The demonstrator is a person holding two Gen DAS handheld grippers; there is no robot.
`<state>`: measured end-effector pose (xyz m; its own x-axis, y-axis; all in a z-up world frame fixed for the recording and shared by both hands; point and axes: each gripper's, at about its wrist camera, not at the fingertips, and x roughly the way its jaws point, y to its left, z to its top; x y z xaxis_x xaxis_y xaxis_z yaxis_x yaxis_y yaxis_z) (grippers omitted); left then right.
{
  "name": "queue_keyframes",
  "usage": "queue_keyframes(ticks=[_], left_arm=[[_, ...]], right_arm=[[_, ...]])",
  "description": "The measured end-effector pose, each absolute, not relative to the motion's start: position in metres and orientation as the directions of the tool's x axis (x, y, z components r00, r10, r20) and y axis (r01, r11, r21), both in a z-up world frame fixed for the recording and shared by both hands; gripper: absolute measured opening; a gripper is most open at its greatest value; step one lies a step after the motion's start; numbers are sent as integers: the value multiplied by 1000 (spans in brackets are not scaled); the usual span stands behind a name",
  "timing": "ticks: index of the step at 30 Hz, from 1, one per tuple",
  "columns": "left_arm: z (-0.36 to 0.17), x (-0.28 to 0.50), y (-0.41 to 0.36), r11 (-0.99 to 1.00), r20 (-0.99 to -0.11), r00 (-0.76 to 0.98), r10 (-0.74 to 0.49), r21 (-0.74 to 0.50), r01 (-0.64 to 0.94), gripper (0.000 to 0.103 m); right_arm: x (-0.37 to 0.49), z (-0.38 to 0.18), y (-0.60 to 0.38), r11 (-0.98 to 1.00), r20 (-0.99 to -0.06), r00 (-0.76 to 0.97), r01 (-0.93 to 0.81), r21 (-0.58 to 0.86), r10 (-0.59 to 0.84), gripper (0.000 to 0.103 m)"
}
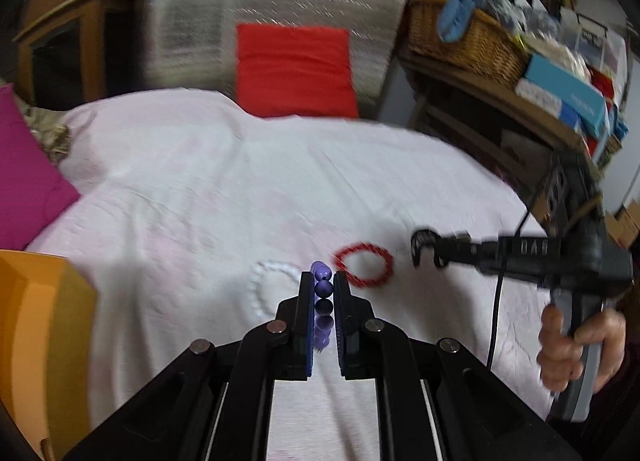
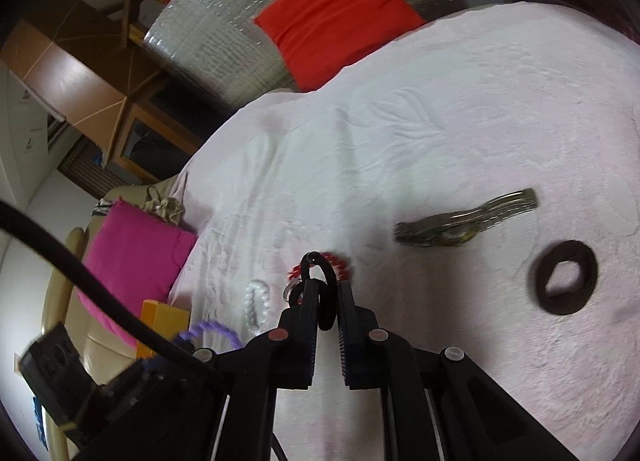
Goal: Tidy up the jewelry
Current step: 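Carry the purple bracelet and hair tie into the orange box and release both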
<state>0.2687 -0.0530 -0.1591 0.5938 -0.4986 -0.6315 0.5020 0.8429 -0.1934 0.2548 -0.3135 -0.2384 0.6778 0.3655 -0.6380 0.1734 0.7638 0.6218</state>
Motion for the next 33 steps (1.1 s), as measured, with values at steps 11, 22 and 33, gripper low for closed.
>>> queue_keyframes(ticks=[11, 22, 33], left_arm=[[-132, 258, 20, 915, -551, 732, -401, -208, 345, 9], [-126, 240, 92, 938, -504, 797, -334, -262, 228, 9], [-135, 243, 136, 954, -517, 821, -242, -283, 103, 9]], right_arm=[[257, -217, -237, 785, -581, 684, 19, 619, 442, 10], [258, -204, -160, 788, -534, 669, -128, 603, 517, 10], [262, -208, -124, 784, -529, 643, -188, 591, 554, 10]])
